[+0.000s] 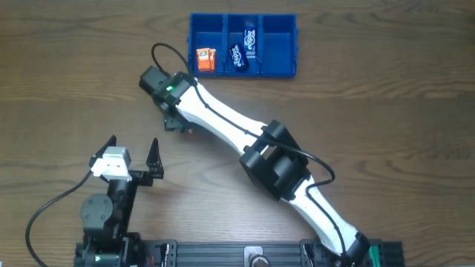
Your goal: Sort Candies Into Trays
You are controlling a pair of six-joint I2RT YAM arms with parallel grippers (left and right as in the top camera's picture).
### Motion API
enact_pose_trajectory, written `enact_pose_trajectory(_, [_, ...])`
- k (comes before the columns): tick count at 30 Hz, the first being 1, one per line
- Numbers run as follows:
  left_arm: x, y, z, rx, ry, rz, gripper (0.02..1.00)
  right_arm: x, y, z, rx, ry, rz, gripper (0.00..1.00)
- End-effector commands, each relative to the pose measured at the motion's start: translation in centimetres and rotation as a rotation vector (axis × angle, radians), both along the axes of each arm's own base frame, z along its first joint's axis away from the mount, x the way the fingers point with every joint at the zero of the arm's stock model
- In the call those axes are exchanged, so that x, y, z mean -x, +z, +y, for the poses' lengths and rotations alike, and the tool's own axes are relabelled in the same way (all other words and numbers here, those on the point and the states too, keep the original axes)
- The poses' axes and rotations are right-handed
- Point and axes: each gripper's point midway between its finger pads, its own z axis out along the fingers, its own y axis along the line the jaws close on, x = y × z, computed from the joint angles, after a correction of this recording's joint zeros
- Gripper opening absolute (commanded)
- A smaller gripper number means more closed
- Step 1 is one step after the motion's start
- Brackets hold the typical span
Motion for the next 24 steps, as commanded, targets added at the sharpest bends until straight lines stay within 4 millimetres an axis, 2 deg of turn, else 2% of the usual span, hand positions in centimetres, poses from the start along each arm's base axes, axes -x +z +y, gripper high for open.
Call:
enact_pose_trajectory(1, [0.1,-1.6,-0.2,-0.004,-0.014,0.046,0.998,-0.7,-2.6,-0.7,0.028,-0.04,0.02,0.772])
enact_pose_trajectory(4, [0.1,-1.6,-0.2,-0.004,-0.014,0.046,0.998,-0.8,-3.4,-1.0,0.038,-0.048,0.03,0.715])
enact_pose_trajectory(6, [0.1,-1.6,-0.2,-0.004,-0.014,0.046,0.998,-0.8,-3.4,-1.0,0.036,-0.056,0.029,0.617])
enact_pose_trajectory(9, [0.1,-1.6,-0.2,-0.004,-0.014,0.046,0.998,-0.7,-3.4,-1.0,0.036,-0.058,0.034,0.393])
enact_pose_trajectory(11, [0.1,-1.6,-0.2,-0.004,-0.014,0.046,0.998,-0.5,-3.4,-0.8,0.028,-0.057,0.044,0.294])
enact_pose_trajectory(14, [0.1,-1.6,-0.2,-0.004,-0.014,0.046,0.998,-0.4,-3.4,-0.8,0.024,-0.056,0.049,0.231])
enact_pose_trajectory(16, [0.1,-1.6,-0.2,-0.004,-0.014,0.046,0.998,-0.6,-2.6,-0.8,0.017,-0.056,0.042,0.189])
enact_pose_trajectory(17, [0.1,-1.6,-0.2,-0.004,-0.014,0.046,0.998,-0.9,-1.0,-1.1,0.004,-0.051,0.026,0.178])
enact_pose_trajectory(18, [0.1,-1.6,-0.2,-0.004,-0.014,0.046,0.998,-1.5,1.7,-1.5,-0.017,-0.031,-0.01,0.172])
enact_pose_trajectory(19, [0.1,-1.6,-0.2,-0.004,-0.014,0.046,0.998,-2.4,5.3,-2.4,-0.036,-0.021,-0.071,0.172])
enact_pose_trajectory(20, [0.1,-1.6,-0.2,-0.004,-0.014,0.046,0.998,-3.4,8.8,-3.8,-0.048,-0.027,-0.134,0.172])
enact_pose_trajectory(22, [0.1,-1.6,-0.2,-0.004,-0.014,0.046,0.998,-5.0,13.8,-6.6,-0.056,-0.035,-0.233,0.172])
enact_pose_trajectory(23, [0.1,-1.6,-0.2,-0.004,-0.014,0.046,0.998,-6.4,16.7,-9.3,-0.045,-0.062,-0.303,0.176])
enact_pose_trajectory(24, [0.1,-1.6,-0.2,-0.004,-0.014,0.046,0.998,-7.4,18.1,-11.2,-0.029,-0.088,-0.345,0.178])
